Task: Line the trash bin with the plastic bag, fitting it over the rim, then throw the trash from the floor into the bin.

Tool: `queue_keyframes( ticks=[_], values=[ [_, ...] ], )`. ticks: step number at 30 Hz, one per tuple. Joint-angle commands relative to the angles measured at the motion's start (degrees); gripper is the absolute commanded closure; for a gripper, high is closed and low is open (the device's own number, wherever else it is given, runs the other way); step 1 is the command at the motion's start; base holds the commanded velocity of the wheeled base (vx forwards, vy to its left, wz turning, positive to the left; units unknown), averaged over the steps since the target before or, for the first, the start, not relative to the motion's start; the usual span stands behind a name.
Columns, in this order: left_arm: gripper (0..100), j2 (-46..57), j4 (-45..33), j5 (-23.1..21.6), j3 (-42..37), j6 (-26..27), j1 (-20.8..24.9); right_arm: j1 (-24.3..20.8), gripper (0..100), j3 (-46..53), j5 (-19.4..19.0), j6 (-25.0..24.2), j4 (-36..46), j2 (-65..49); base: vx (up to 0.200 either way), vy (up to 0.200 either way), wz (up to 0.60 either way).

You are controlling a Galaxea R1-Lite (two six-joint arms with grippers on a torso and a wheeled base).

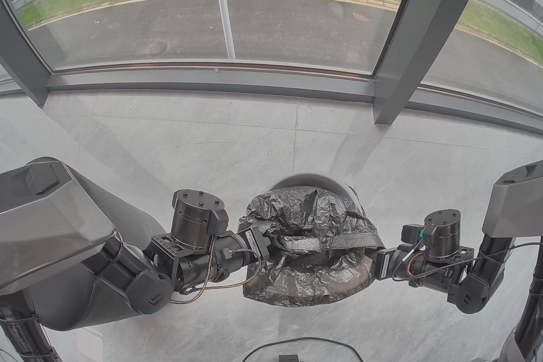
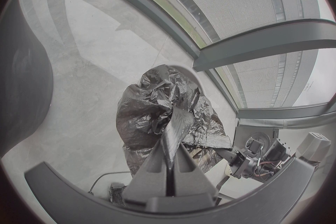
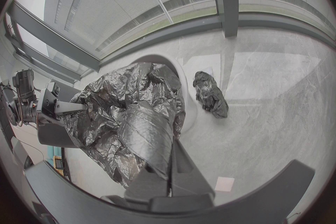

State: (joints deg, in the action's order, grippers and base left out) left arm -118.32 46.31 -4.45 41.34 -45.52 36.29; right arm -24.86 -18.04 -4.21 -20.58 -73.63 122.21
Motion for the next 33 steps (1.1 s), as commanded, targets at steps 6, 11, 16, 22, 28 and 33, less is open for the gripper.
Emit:
queue_keyframes(
  ticks=[6, 11, 16, 22, 28, 33],
  values=[
    [100, -4.99, 4.66, 1.9, 3.66, -0.01, -1.49, 3.24, 100, 0.55, 0.07, 1.42, -13.56, 8.75, 0.0, 0.0, 0.0],
    [100, -6.39, 4.58, 1.99, 5.33, 0.78, -3.16, 3.41, 100, 0.55, 0.07, 1.42, -14.0, 8.92, 0.0, 0.0, 0.0],
    [100, -5.25, 4.66, 1.99, 5.42, 1.05, -3.86, 3.94, 100, 0.38, 0.07, 1.24, -14.44, 8.92, 0.0, 0.0, 0.0],
    [100, -2.7, 4.4, 1.72, 5.51, 1.05, -4.21, 3.94, 100, 0.46, 0.07, 1.33, -16.37, 8.83, 0.0, 0.0, 0.0],
    [100, -2.35, 4.14, 1.64, 7.35, 1.13, -4.47, 3.94, 100, -0.24, 0.07, 1.42, -16.37, 8.22, 0.0, 0.0, 0.0],
    [100, -3.14, 3.35, 1.37, 9.55, 1.49, -4.74, 4.47, 100, -2.17, 0.07, 1.94, -16.28, 8.13, 0.0, 0.0, 0.0]
  ],
)
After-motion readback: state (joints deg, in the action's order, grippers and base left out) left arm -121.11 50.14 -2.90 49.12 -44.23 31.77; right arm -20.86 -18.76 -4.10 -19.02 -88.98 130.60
